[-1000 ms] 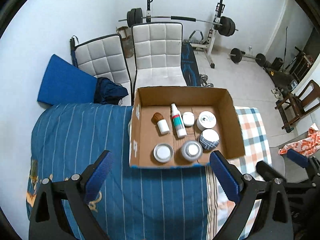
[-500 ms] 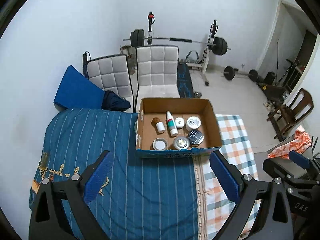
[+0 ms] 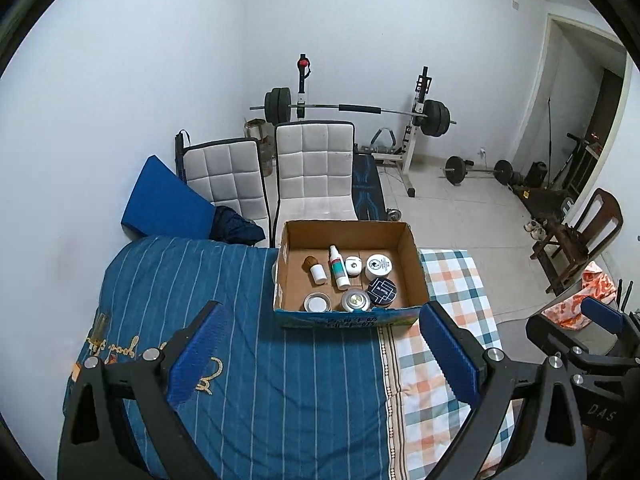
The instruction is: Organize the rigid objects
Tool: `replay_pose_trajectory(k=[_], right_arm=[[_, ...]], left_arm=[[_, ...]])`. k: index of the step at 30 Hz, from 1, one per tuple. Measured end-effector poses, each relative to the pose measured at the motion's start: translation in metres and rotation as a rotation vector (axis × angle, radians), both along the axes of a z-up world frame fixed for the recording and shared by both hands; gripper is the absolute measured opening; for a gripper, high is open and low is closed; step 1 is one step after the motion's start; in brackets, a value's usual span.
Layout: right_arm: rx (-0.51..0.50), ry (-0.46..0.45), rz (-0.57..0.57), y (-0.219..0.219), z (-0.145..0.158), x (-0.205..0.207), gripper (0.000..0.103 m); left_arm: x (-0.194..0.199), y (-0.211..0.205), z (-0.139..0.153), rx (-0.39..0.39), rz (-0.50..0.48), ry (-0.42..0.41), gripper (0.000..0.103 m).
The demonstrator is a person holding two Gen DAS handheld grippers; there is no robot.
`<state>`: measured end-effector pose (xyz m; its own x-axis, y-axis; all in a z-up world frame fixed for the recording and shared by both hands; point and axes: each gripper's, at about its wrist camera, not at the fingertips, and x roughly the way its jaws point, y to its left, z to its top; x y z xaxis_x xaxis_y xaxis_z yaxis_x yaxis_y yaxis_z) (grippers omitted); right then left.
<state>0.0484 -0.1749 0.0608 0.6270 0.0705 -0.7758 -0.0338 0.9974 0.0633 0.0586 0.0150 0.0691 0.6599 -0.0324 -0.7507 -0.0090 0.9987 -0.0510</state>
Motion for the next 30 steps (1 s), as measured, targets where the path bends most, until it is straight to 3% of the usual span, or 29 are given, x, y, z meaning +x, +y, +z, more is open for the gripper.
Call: replay_pose_trajectory(k=[30], right_arm=[[-0.026, -0.012, -0.046, -0.0056, 0.0001, 0.0036, 0.103]], left_arm=[[-0.003, -0.0051, -0.005, 0.006, 0.009, 0.026, 0.099]])
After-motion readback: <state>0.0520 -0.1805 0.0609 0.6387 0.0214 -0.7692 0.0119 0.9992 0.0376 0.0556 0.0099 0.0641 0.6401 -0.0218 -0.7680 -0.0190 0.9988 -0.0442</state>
